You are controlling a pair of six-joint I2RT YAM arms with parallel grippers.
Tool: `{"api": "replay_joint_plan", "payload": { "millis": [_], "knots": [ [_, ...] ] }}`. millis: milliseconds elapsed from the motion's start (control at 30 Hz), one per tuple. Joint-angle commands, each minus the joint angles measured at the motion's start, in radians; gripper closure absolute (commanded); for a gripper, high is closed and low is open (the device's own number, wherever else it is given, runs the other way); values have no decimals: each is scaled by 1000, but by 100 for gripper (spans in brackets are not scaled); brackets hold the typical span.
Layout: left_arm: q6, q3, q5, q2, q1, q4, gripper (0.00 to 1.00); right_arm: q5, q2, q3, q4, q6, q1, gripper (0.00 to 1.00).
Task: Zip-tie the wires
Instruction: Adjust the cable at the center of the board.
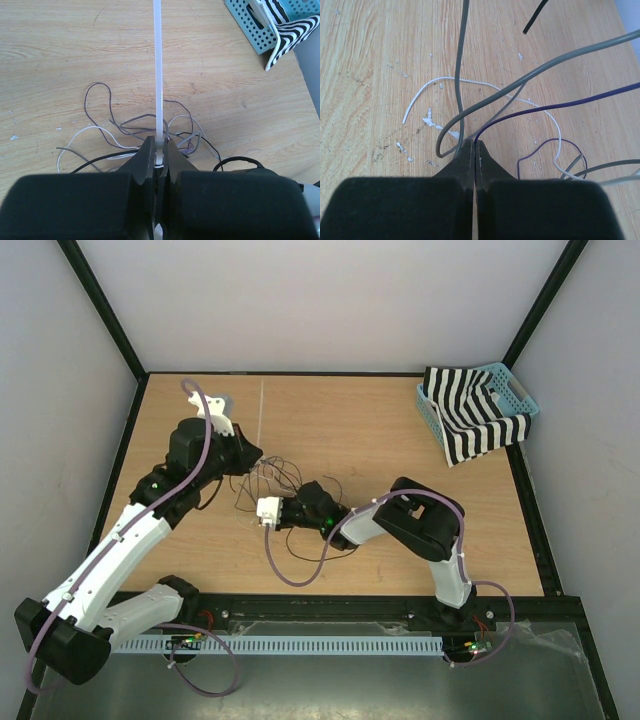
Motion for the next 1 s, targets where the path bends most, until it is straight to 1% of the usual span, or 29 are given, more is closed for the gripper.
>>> {"api": "replay_joint_plan", "payload": {
  "millis": [0,100,233,467,700,833,967],
  "knots": [
    [8,36,11,-8,6,25,100,5,-50,22,-61,-44,6,97],
    [8,29,12,-5,6,25,100,2,-80,5,-39,-27,6,88],
    [7,22,10,-1,7,26,100,1,-147,-16,-58,2,6,68],
    [10,19,8,2,17,29,100,66,-302,-93,-181,11,6,60],
    [15,16,8,8,23,34,100,76,-470,-229,-201,93,6,47],
    [16,16,14,9,25,35,100,54,-544,-292,-206,152,5,45],
    [13,15,20,10,27,37,100,68,-588,-332,-203,210,6,45]
  ]
}}
